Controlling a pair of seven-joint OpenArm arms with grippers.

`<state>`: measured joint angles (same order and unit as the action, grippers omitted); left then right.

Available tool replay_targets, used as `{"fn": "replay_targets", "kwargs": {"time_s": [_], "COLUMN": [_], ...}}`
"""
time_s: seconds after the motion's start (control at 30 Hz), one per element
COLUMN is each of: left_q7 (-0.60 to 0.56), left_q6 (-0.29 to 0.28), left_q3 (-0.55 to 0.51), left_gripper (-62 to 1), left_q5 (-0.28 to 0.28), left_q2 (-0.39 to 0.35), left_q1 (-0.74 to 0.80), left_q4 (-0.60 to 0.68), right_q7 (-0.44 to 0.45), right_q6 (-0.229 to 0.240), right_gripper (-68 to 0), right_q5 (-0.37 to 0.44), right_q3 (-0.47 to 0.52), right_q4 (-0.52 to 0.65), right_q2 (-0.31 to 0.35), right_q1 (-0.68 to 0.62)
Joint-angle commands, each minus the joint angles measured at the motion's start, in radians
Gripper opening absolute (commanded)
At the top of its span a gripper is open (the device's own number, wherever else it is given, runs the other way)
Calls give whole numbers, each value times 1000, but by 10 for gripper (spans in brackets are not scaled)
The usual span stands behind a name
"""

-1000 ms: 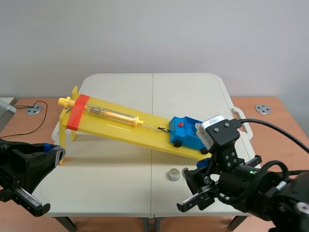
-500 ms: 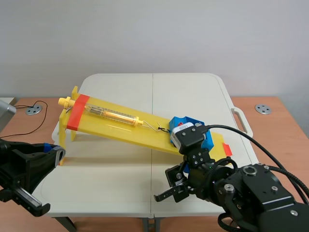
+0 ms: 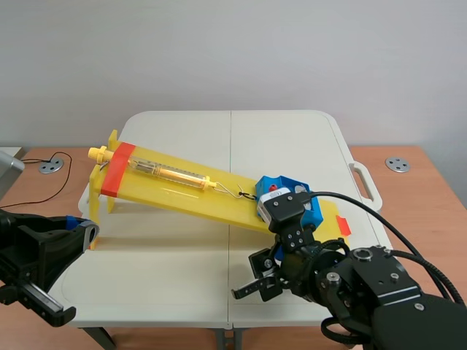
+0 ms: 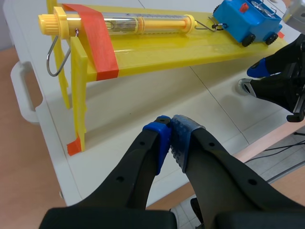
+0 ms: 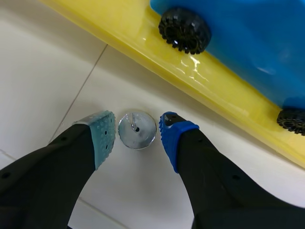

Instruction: Place the four metal weights on the blue cart on the ramp.

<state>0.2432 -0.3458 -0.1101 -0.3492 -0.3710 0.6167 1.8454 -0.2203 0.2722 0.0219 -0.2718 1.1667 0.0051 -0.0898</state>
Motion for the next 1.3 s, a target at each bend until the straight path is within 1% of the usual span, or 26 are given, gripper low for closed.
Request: {"fn": "replay_targets", "kwargs": {"time_s": [0.0, 0.17, 0.27, 0.33, 0.43, 0.57, 0.67, 0.77, 0.83, 1.03, 1.13, 1.27], "left_q7": [-89, -89, -89, -89, -89, -89, -89, -89, -89, -89, -89, -89], "left_q6": [-43, -43, -43, -43, -43, -43, -43, -43, -43, -43, -43, -43], "left_q3": [-12, -12, -12, -12, -12, -12, -12, -12, -12, -12, -12, -12], "left_gripper": [-580, -580, -580, -580, -580, -580, -580, -580, -580, -580, -580, -580], "left_q5": [-75, -75, -75, -75, -75, -75, -75, -75, -77, -77, -77, -77], "left_q2": [8, 8, 8, 8, 8, 8, 8, 8, 8, 8, 8, 8], "left_q1": [-19, -19, -19, -19, -19, -19, -19, -19, -19, -19, -19, -19], "left_q4": [68, 68, 68, 68, 68, 68, 68, 68, 68, 68, 68, 68], "right_q7": [138, 142, 140, 137, 137, 127, 111, 91, 80, 64, 54, 31], "right_q6": [-22, -22, -22, -22, -22, -22, -23, -47, -48, -43, -43, -40], "right_gripper": [-445, -448, -497, -504, -554, -588, -624, -636, -669, -669, -669, -669], "right_q5": [21, 7, 7, 7, 6, -16, -19, -19, -19, -18, -10, 42], "right_q3": [-18, -39, -42, -42, -42, -42, -42, -42, -42, -42, -42, -42], "right_q4": [56, 53, 53, 53, 53, 53, 53, 53, 53, 58, 103, 239], "right_q2": [-33, -33, -32, -33, -32, -32, -30, -27, -25, 2, 29, 90], "right_q1": [89, 93, 92, 92, 92, 92, 92, 92, 92, 87, 64, -6]}}
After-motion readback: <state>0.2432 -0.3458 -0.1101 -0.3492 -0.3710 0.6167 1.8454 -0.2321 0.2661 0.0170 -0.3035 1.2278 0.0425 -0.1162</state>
